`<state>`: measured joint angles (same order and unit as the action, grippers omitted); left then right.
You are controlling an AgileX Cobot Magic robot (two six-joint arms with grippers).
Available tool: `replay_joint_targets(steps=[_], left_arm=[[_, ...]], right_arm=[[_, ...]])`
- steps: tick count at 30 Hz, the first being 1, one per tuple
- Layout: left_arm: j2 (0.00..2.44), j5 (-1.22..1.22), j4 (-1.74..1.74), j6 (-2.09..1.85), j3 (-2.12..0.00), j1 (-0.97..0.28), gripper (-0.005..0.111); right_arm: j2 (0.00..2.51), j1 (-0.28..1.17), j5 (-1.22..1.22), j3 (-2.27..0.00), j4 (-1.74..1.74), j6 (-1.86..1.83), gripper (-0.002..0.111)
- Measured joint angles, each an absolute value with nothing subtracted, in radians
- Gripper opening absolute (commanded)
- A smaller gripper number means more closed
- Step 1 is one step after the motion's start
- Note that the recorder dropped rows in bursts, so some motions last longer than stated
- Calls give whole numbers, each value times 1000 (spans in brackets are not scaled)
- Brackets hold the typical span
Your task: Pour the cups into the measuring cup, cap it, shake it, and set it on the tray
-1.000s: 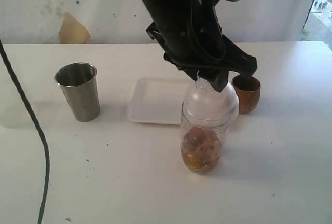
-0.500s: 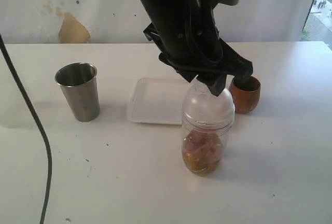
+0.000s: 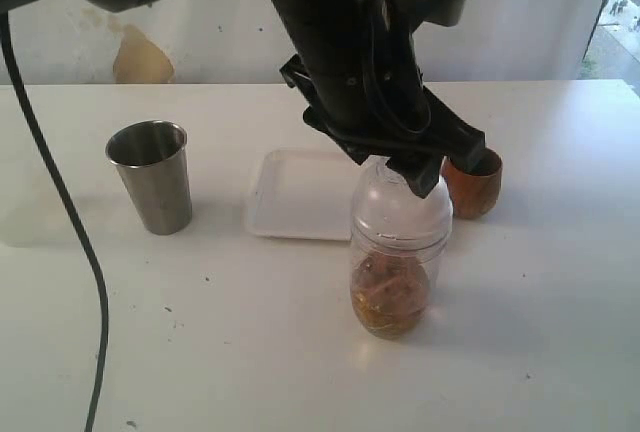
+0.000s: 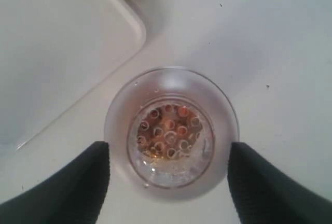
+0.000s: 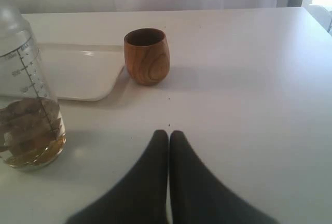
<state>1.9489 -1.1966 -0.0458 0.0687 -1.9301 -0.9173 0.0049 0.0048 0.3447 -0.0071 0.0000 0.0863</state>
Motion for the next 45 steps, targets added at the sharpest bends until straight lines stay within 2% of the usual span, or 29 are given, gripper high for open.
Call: replay_joint_targets(steps=[26,28,30,34,40,45], left_arm=[[1889,-1198,-72,26,-1930,-917,62],[1882,-1200,-74,26,-1930,-917,54],[1870,-1208,-74,26,-1930,-917,39],[1838,-1215,-74,27,-1930,-917,2],[1723,-1216,-74,30,-1879,-917,0],[1548,-1203,-74,41,-1702,-917,0]], right_arm=[[5,5,345,-7,0,86,0],[5,5,345,-7,0,86,0],[5,5,345,-7,0,86,0],[5,5,345,-7,0,86,0],[5,5,345,-7,0,86,0],[5,5,345,-7,0,86,0]])
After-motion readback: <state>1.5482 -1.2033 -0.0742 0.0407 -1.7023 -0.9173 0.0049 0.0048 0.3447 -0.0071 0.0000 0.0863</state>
